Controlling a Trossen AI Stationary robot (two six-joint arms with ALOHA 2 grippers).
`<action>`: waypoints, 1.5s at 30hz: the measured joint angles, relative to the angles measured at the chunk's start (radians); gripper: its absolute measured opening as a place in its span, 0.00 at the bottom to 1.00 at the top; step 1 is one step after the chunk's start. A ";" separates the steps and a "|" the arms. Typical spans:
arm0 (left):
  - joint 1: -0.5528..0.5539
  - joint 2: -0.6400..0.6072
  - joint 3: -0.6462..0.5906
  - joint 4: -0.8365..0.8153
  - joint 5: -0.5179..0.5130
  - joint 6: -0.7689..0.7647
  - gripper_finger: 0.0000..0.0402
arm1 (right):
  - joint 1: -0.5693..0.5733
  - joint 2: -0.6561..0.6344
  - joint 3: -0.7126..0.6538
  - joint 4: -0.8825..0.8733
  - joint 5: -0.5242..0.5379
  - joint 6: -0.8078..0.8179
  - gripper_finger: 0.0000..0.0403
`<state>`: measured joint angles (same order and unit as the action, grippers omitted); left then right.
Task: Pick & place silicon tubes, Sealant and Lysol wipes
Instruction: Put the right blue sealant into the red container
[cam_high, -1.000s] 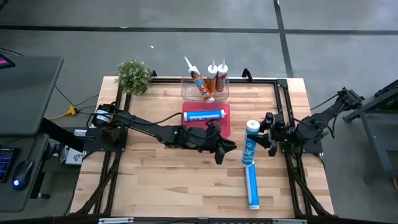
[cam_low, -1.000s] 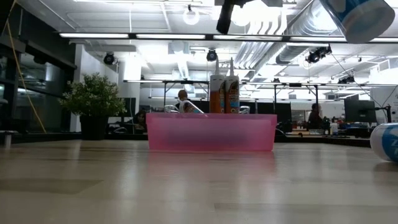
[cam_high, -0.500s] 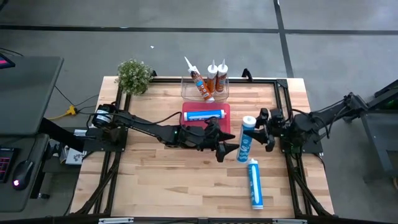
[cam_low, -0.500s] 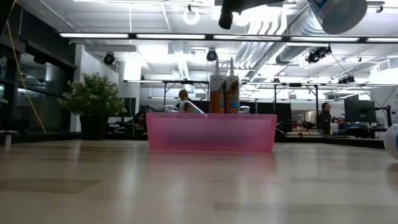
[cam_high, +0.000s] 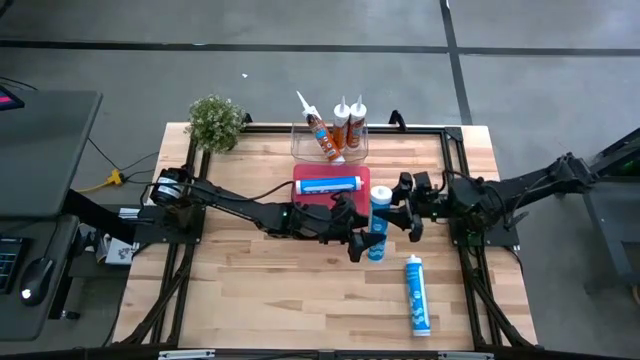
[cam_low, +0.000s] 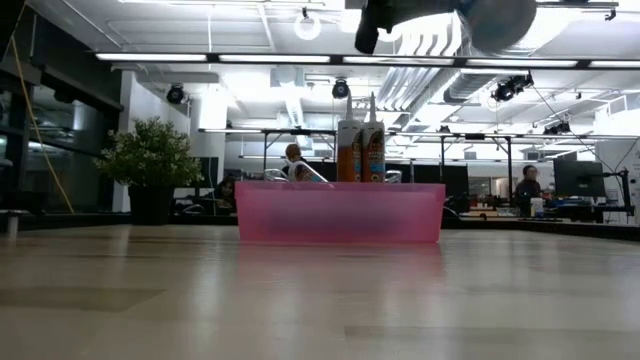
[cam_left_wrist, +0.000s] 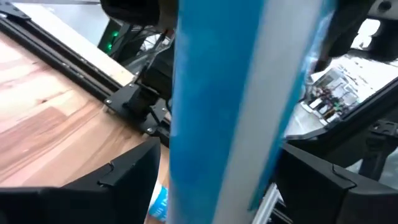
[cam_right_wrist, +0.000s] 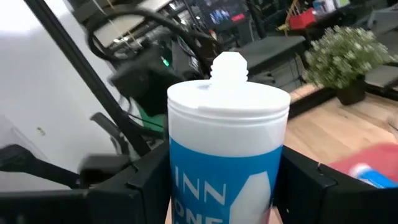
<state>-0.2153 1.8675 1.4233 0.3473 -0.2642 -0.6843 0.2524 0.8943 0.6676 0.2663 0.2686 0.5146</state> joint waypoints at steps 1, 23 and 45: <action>0.000 -0.002 0.001 0.000 0.006 0.000 0.72 | -0.009 0.010 0.017 0.001 -0.017 -0.004 0.53; 0.000 0.001 0.001 -0.013 0.016 0.052 0.51 | -0.044 0.133 0.185 -0.122 -0.058 -0.086 0.53; 0.000 0.002 -0.001 -0.008 0.038 0.095 0.48 | -0.043 0.132 0.185 -0.147 -0.062 -0.052 0.53</action>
<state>-0.2153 1.8694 1.4227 0.3393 -0.2257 -0.5895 0.2091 1.0267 0.8528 0.1188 0.2066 0.4622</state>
